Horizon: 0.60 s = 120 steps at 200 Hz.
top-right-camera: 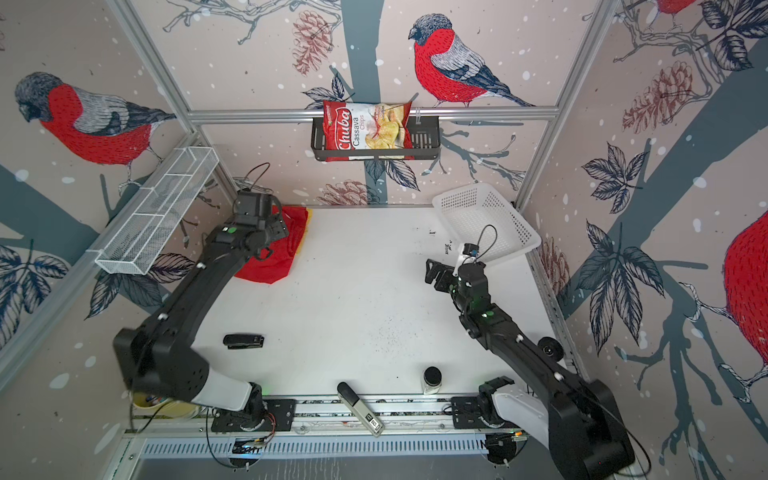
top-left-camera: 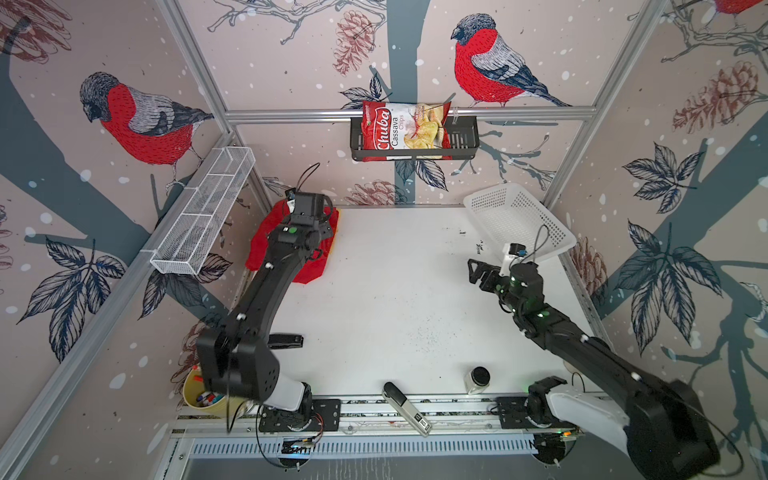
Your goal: Fold and stack the shorts
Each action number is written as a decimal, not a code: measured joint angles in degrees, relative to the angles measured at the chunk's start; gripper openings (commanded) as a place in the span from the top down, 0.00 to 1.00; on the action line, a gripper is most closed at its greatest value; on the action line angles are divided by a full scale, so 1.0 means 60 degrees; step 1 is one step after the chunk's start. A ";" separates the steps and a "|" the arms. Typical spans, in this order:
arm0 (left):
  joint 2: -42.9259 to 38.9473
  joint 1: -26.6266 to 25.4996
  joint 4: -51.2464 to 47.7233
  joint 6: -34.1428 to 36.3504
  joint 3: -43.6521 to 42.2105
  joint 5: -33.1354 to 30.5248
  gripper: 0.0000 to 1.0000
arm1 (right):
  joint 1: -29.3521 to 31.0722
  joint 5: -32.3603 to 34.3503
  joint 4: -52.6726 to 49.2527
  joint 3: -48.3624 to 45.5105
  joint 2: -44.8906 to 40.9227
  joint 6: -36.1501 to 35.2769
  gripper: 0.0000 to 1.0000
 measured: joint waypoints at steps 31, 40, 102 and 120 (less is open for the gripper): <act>-0.2608 -0.0015 0.1810 -0.0044 -0.2313 0.0954 0.01 | 0.0000 0.1020 -0.0543 -0.0474 -0.2226 0.0168 0.00; -0.3235 -0.0018 0.2288 0.0036 -0.2892 0.1053 0.02 | -0.0007 0.1257 -0.0707 -0.0590 -0.2739 0.0131 0.00; -0.6277 -0.0022 0.3774 0.0368 -0.5643 0.1228 0.01 | -0.0022 0.2976 -0.2452 -0.0073 -0.4991 -0.0193 0.00; -0.7100 -0.0022 0.4211 0.0452 -0.6393 0.1024 0.01 | -0.0025 0.3293 -0.2528 0.0117 -0.5417 -0.0364 0.00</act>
